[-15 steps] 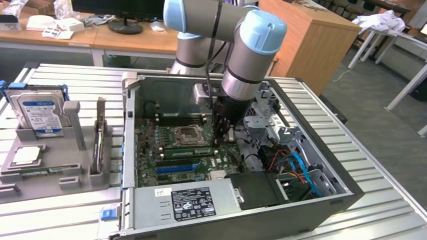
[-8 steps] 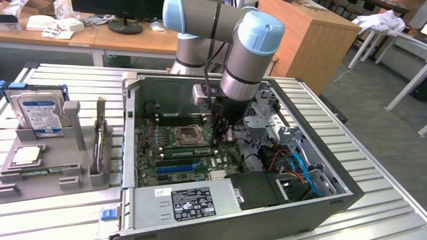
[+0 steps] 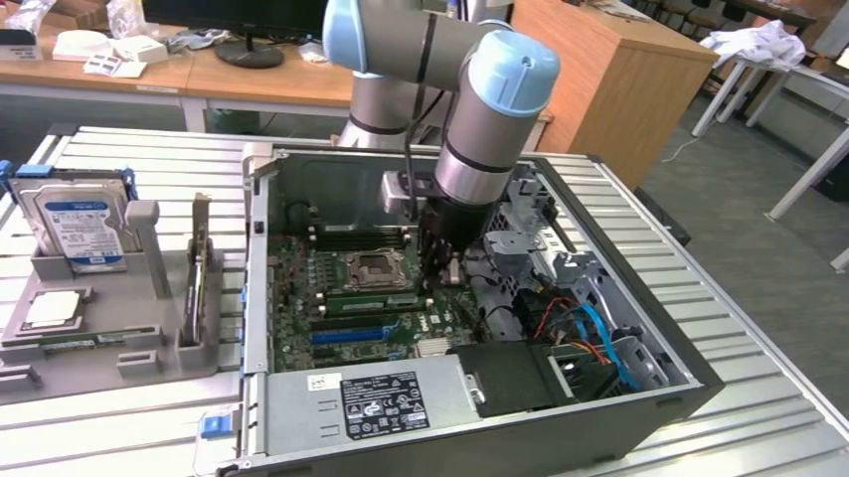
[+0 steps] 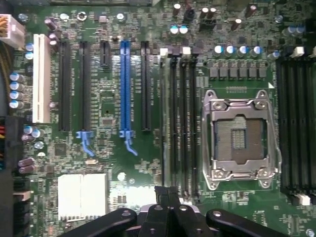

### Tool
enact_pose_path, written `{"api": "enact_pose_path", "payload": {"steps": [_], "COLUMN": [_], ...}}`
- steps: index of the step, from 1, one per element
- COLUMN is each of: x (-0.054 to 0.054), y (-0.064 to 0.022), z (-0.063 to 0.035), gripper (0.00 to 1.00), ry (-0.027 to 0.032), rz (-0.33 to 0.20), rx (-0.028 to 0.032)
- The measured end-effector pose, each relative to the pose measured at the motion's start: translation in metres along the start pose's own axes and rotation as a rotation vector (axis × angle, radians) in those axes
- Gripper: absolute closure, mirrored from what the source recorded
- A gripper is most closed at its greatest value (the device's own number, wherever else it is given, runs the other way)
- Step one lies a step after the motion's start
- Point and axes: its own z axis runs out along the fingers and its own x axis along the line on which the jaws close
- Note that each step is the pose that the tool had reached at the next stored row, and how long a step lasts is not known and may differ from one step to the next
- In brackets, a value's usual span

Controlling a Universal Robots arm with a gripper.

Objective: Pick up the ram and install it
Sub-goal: 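Press down the ram until it locks into place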

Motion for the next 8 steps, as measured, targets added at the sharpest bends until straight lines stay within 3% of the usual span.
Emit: {"api": "enact_pose_path", "payload": {"steps": [3,8], "x": [-0.0050,-0.0043], "y": [0.0001,-0.0001], "z": [0.0003,0.0043], "gripper": [0.89,0.89], "ry": [0.0002,0.0002], "rz": [0.002,0.002], "rx": [0.0002,0.0002]}}
